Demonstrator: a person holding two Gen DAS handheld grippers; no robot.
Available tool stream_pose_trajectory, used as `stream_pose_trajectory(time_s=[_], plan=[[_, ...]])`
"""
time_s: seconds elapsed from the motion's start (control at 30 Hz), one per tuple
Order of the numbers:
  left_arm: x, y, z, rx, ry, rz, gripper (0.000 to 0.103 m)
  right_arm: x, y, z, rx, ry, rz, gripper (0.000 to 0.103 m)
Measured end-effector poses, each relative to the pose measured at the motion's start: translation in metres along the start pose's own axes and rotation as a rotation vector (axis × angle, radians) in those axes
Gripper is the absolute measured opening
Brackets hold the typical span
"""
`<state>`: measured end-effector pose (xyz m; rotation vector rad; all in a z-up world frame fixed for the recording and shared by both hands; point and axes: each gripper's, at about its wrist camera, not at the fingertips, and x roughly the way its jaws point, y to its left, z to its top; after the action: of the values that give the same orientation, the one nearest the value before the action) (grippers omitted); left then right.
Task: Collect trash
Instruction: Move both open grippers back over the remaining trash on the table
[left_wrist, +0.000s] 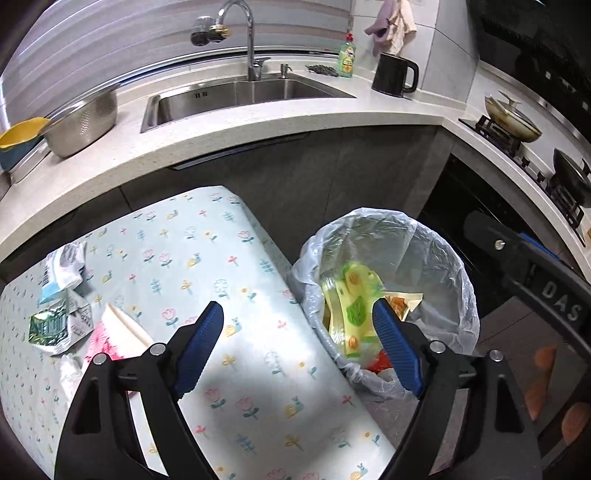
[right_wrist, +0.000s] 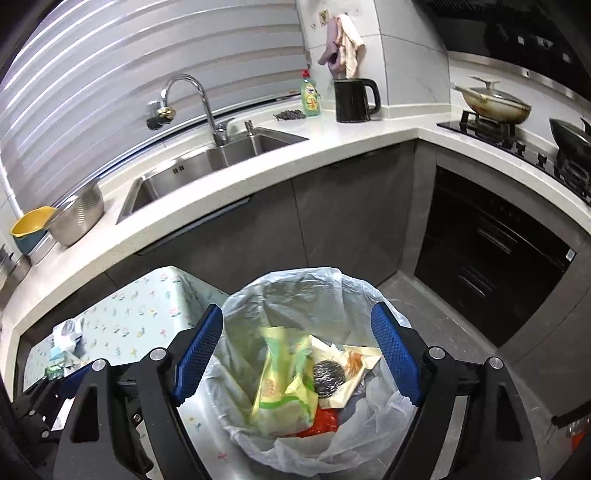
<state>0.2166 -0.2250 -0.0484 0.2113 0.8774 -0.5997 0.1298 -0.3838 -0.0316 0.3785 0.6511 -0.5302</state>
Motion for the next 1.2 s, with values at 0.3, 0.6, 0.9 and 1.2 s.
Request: stream_pose_trajectory(time_s=[0.3, 0.6, 0.9, 1.2], plan=[[-0.037, 0.032, -0.009, -0.063, -0.039, 0.036, 0.082, -0.038, 0.038, -0.003, -0.057, -0.022, 0.045, 0.080], [-0.073, 0.077, -0.025, -0.129, -0.067, 0.076, 0.082, -0.063, 0.085, -0.020, -0.118, -0.015, 0.100, 0.080], [-0.096, 0.131, -0.047, -0.201, -0.076, 0.138, 0.087, -0.074, 0.136, -0.043, -0.175, 0.011, 0.149, 0.080], [-0.110, 0.180, -0.068, -0.288, -0.077, 0.180, 0.089, -0.075, 0.183, -0.070, -0.233, 0.051, 0.189, 0.080]])
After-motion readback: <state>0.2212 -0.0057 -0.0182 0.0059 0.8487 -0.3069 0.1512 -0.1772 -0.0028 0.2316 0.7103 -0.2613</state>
